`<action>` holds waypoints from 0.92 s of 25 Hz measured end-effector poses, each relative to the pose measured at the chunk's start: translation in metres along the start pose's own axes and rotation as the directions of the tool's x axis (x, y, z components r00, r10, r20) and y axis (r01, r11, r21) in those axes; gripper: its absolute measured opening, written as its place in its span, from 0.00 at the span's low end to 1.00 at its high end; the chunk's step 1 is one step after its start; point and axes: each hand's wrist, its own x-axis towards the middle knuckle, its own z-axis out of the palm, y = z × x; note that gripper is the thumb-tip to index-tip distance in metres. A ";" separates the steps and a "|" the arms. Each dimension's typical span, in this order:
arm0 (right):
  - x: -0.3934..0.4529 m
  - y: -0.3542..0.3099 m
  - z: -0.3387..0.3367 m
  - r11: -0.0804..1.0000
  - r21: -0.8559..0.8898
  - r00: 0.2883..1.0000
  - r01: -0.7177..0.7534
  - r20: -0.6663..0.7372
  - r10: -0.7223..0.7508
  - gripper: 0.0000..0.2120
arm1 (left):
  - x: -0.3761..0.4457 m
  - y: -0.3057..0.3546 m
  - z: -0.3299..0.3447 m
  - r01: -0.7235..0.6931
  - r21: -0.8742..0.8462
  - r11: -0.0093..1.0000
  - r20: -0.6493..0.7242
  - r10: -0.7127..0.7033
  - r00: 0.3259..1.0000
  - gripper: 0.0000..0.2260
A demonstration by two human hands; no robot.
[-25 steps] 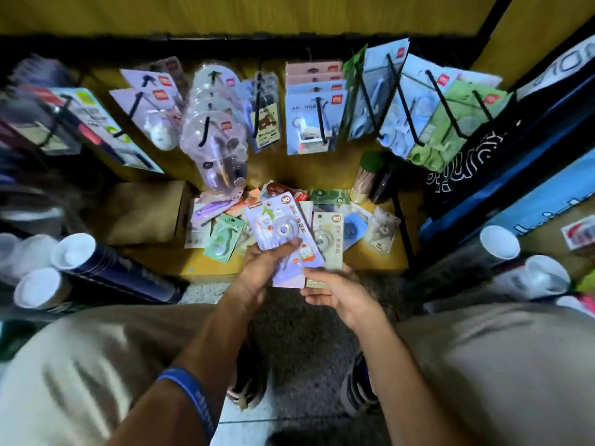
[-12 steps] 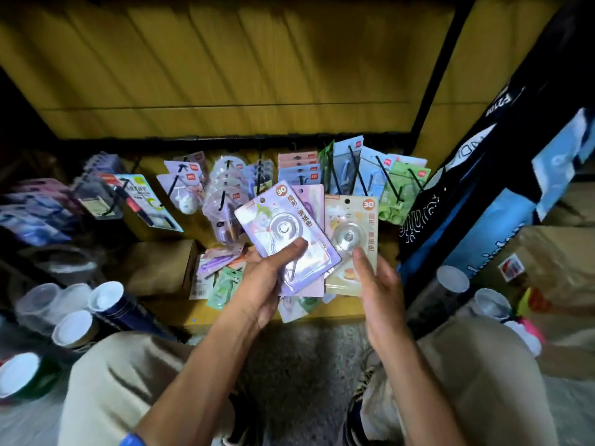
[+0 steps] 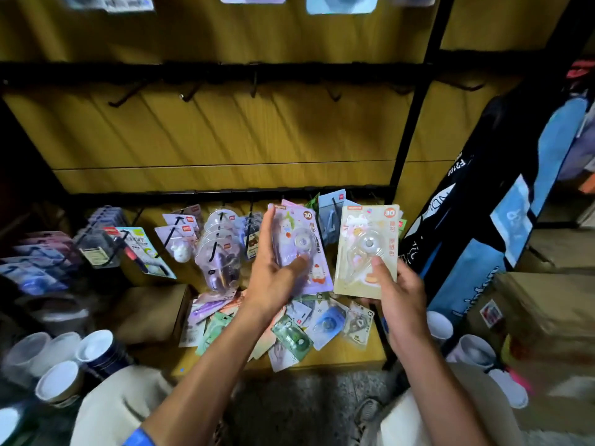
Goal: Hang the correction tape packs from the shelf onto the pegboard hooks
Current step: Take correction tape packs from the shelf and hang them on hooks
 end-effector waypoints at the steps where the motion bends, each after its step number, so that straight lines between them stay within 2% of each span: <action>1: 0.002 0.002 -0.003 1.000 -0.007 1.000 -0.001 -0.002 0.001 0.06 | 0.001 -0.002 0.002 -0.009 0.050 0.999 0.027 0.007 1.000 0.35; 5: 0.007 0.000 -0.010 1.000 -0.005 1.000 -0.006 0.009 0.006 0.06 | 0.008 -0.010 0.007 0.024 0.194 0.981 0.060 -0.036 0.998 0.18; 7: 0.009 -0.005 -0.014 1.000 0.003 1.000 -0.018 0.014 0.018 0.06 | 0.010 -0.010 0.013 0.014 0.196 0.981 0.029 -0.020 0.999 0.14; 10: 0.017 -0.022 -0.025 1.000 0.001 1.000 -0.006 0.019 0.006 0.06 | 0.017 -0.006 0.025 -0.002 0.124 0.992 0.017 0.000 1.000 0.14; 13: 0.030 -0.051 -0.039 0.997 -0.015 0.997 0.072 0.018 -0.072 0.07 | 0.032 -0.002 0.038 0.019 0.092 0.996 0.038 -0.023 0.999 0.18; 17: 0.049 -0.103 -0.058 0.979 0.033 0.979 0.203 0.013 -0.204 0.09 | 0.049 0.011 0.056 0.025 0.046 0.999 0.034 -0.027 0.999 0.19; 20: 0.065 -0.143 -0.066 0.961 0.046 0.962 0.272 -0.024 -0.271 0.11 | 0.060 0.022 0.068 -0.038 0.092 0.995 0.065 0.033 0.997 0.18; 23: 0.077 -0.162 -0.066 0.967 -0.016 0.963 0.255 -0.086 -0.255 0.11 | 0.067 0.033 0.077 -0.130 0.179 0.975 0.080 0.117 0.990 0.20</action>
